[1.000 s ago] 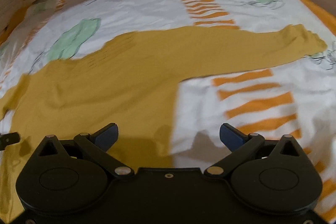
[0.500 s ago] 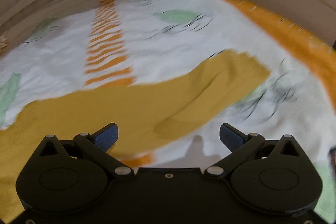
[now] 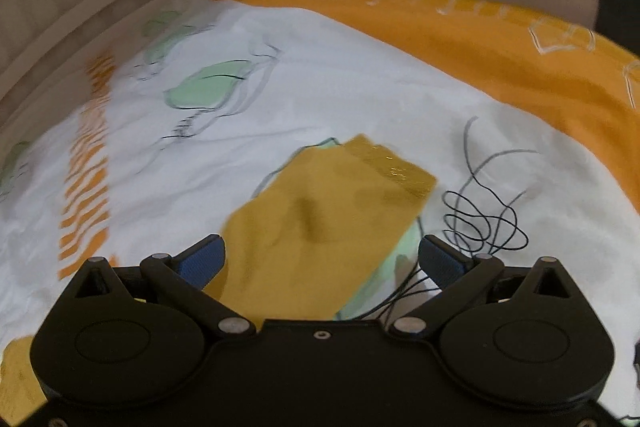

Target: Fold small clothes

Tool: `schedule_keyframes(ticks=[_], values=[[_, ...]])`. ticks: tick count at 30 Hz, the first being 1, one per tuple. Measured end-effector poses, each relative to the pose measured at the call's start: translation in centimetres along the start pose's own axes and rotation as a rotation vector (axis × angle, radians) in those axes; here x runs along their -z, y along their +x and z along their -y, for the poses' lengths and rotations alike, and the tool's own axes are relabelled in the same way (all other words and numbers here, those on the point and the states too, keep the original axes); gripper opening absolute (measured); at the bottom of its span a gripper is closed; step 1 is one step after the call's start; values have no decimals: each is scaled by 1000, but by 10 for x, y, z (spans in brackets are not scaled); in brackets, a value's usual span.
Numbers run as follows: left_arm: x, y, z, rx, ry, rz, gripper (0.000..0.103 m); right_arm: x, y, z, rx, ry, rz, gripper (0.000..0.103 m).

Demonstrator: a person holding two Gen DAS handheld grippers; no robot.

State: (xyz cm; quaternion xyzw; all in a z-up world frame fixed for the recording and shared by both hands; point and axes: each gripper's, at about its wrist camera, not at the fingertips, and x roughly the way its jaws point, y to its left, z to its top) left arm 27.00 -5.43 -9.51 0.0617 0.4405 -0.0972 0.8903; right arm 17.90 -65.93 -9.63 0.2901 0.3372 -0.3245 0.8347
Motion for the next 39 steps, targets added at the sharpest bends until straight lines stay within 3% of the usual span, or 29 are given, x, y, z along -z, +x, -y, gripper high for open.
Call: schedule_keyframes(ticks=[4,7,9,11,12,13,14,19,28,34,39], values=[[2,2,-1,7,3,5,89,3,13,10,-13,63,-11,101],[2,2,-2,13,-1,5,89,7,16,14,5,85,8,86],[2,3,-2,14,1,3,89,7,15,14,40,71,18,59],[1,3,-2,15,2,0,89,7,15,12,49,55,18,51],[1,2,-2,16,2,-1,89,5,13,12,38,46,19,32],[0,2,-2,17,3,-4,89,4,11,10,26,41,25,21],[-1,3,-2,19,3,-7,89,3,7,7,16,37,33,18],[-5,-1,-6,39,-14,-19,88,-5,-25,-19,-28,-44,90,18],[-18,-25,-15,50,-39,43,88,-4,-116,-126,-305,-224,147,17],[-26,-39,-25,57,-57,66,88,29,-157,-212,-511,-319,118,16],[-31,-45,-38,67,-92,76,88,79,-167,-274,-647,-423,56,15]])
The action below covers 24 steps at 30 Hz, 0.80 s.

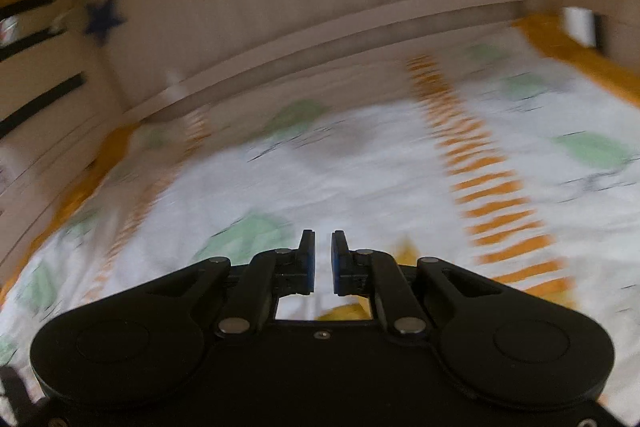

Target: Fold small clothes

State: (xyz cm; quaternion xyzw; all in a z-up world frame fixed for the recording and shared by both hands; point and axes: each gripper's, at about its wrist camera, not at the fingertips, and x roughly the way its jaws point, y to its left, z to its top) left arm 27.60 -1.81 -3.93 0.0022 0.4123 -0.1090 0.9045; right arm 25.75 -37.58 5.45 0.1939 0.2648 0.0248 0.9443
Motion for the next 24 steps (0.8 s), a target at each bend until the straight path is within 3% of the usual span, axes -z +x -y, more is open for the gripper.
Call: schedule_keyframes(ticks=[3,6,10,12,17,24], values=[[-1,-1,-8,15,-25,-6,88,21,19,-29,-57,-38,-49,15],[-1,2,-13,16,-49,-20,88,37,35,-44,-56,-67,-88,18],[-2,-1,-16,44,-73,-29,88,52,52,-38,56,-148,-120,33],[-2,-1,-15,58,-72,-28,88,54,65,-24,125,-163,-127,50],[-1,3,-13,55,-61,-44,88,70,96,-9,268,-219,-158,58],[1,11,-15,81,-85,-87,88,89,131,-13,322,-315,-182,60]])
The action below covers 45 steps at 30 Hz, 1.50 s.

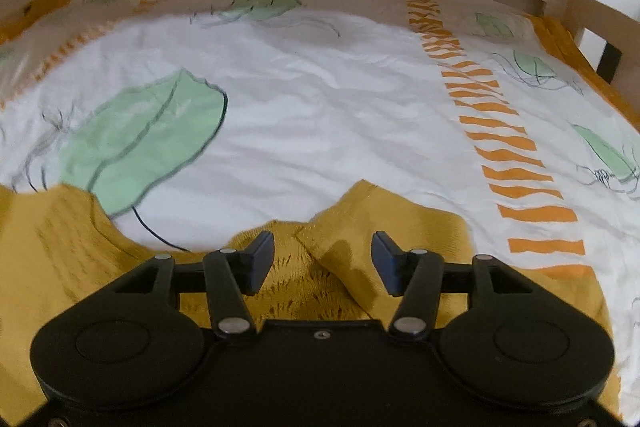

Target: Fold small clothes

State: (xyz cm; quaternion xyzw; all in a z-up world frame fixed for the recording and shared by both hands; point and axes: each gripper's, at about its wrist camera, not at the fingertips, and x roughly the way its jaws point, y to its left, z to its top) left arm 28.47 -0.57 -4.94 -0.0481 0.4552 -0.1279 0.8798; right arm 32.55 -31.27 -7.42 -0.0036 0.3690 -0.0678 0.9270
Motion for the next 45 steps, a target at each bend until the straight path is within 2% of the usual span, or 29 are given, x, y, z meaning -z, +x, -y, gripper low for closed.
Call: schedule_keyframes(ticks=[7,8,9,10,11,19,25,30,35,41,42,43,45], values=[[1,2,1,8,4,-13,88,7,31,2,47,-36,-42,54],[1,3,1,9,5,-15,88,8,32,4,40,-32,-36,45],[1,3,0,9,5,-17,88,9,32,6,30,-28,-29,24],[1,4,0,9,5,-19,88,9,30,9,20,-19,-24,14],[1,5,0,9,3,-22,88,9,29,12,18,-6,-18,13],[1,3,0,9,0,-16,88,4,-12,45,-41,114,55,11],[0,-1,-1,6,-3,-3,88,-15,-69,46,-172,175,127,11],[-4,-9,-7,3,-26,22,88,-31,-110,8,-341,158,184,11],[-10,-21,-22,1,-89,67,88,-29,-110,-55,-504,134,158,11],[-19,-37,-48,-76,-186,173,89,-1,-66,-122,-581,91,39,14],[-20,-38,-50,-83,-189,178,89,5,-59,-131,-585,73,23,21],[-21,-38,-51,-85,-191,177,89,11,-57,-138,-591,59,10,23],[-23,-35,-53,-80,-200,168,89,21,-55,-146,-616,52,-18,23]])
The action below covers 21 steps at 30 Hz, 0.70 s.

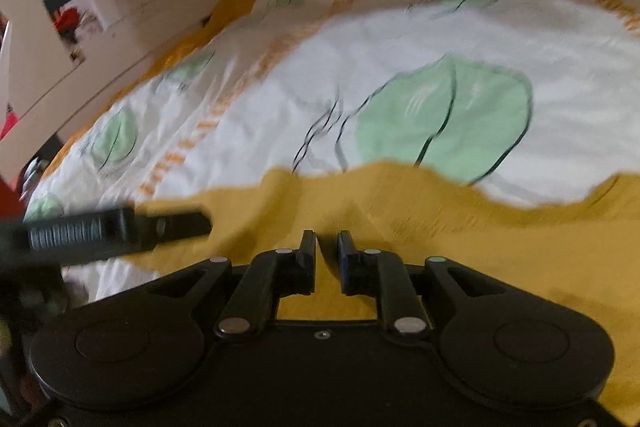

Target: Fold small clothes

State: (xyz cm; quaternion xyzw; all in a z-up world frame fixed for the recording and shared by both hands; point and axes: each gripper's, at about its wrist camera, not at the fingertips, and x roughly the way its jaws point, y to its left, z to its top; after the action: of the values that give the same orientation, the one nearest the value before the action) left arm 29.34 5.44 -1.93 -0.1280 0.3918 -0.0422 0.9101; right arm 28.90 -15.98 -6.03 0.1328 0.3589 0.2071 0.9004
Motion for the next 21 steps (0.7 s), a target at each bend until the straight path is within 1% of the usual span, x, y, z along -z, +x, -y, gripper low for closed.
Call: schedule_keyframes(ticks=[1,2,3,5,7,11,13,15,18,19,21], values=[[1,1,0,2,0,-5,89,5,-1,1,-5,4,-6,24],[1,2,0,3,4,-12,89,6,-3,3,-5,7,-7,33],[1,4,1,3,9,-18,89,8,-6,5,4,11,-2,47],[2,6,0,5,13,-23,89,12,-17,13,21,27,16,58],[5,8,1,12,18,-29,89,14,-30,26,47,44,35,59],[11,13,8,47,57,-41,88,24,-61,56,127,68,78,68],[15,16,15,66,87,-45,88,31,-80,75,167,82,104,71],[20,20,23,85,117,-51,88,37,-96,91,207,103,128,79],[30,28,33,106,155,-67,87,46,-120,117,258,143,174,88],[34,31,36,110,170,-73,85,48,-127,123,282,148,187,90],[42,37,41,110,196,-79,73,53,-139,134,347,146,218,100]])
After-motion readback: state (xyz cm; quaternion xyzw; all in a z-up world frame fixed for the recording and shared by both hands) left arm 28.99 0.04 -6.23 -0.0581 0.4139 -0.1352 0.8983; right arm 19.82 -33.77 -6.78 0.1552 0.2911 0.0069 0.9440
